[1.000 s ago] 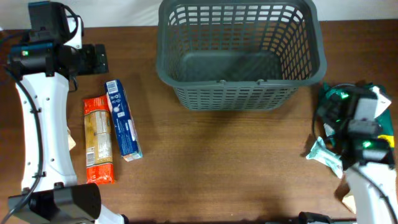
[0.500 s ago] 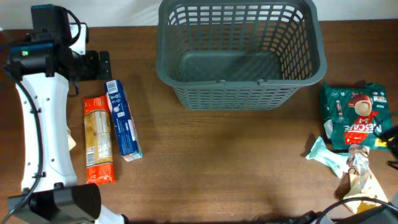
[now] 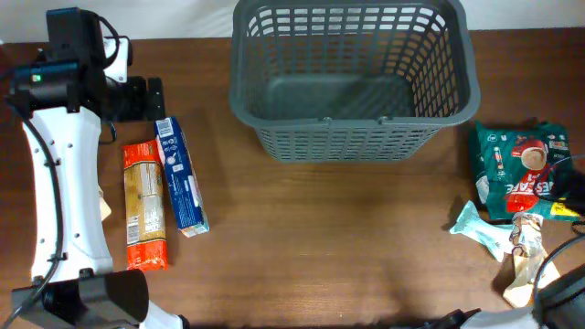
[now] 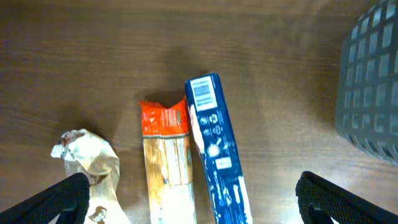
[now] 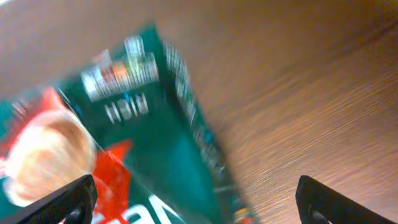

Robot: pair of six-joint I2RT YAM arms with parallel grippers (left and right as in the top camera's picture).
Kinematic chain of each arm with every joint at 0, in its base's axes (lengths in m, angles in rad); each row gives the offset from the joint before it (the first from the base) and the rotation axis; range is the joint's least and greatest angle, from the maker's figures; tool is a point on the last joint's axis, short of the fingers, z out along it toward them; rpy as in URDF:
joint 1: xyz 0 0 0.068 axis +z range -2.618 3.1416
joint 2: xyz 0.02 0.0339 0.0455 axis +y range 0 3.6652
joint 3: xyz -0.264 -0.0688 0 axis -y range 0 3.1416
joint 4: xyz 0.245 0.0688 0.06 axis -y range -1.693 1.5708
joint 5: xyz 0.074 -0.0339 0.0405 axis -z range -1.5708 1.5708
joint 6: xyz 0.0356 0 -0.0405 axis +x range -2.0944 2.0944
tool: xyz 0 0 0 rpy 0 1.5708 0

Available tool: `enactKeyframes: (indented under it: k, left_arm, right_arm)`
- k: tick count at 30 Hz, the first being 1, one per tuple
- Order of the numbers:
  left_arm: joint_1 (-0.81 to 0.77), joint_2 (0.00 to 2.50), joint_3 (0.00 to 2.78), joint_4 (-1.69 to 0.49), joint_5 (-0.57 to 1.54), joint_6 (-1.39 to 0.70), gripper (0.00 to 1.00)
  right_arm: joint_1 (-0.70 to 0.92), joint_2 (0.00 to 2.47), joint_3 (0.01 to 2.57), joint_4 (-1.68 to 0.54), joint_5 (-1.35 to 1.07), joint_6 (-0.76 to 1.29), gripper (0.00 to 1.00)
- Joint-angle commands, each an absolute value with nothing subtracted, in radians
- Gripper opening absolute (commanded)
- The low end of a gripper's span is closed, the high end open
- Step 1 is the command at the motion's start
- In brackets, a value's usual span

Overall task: Pack container
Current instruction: 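Lower the right gripper onto the green Nescafe pouch and grasp it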

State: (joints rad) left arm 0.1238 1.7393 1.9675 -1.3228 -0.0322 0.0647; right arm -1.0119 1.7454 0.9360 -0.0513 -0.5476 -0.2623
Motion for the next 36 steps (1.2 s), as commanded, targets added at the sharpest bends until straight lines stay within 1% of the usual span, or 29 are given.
enactKeyframes:
  k: [1, 7, 10, 14, 21, 26, 35, 36]
  left_arm:
    - [0.125, 1.735, 1.977, -1.335, -0.017, 0.084, 0.99]
    - [0.125, 1.735, 1.977, -1.336, 0.005, 0.081, 0.99]
    - [0.125, 1.735, 1.977, -1.336, 0.010, 0.076, 0.99]
    - [0.125, 1.735, 1.977, -1.336, 0.022, 0.076, 0.99]
    - [0.125, 1.735, 1.977, -1.336, 0.032, 0.057, 0.99]
    - [0.125, 1.735, 1.977, -1.337, 0.068, 0.057, 0.99]
    - [0.124, 1.735, 1.977, -1.348, 0.091, 0.057, 0.99]
    - [0.124, 1.735, 1.977, -1.348, 0.091, 0.057, 0.99]
  right_arm:
    - [-1.015, 1.831, 0.953, -0.048, -0.641, -0.276, 0.99]
    - [-0.981, 1.870, 0.973, -0.046, -0.644, -0.268, 0.99]
    - [-0.958, 1.870, 0.984, -0.043, -0.662, -0.199, 0.99]
    - [-0.920, 1.870, 0.990, -0.015, -0.734, -0.197, 0.99]
    - [-0.862, 1.871, 0.990, 0.041, -0.721, -0.197, 0.99]
    - [-0.848, 1.885, 0.989, 0.041, -0.679, -0.197, 0.99]
    - [-0.848, 2.011, 0.989, -0.007, -0.676, -0.197, 1.00]
    - [-0.848, 2.011, 0.989, -0.002, -0.677, -0.197, 0.65]
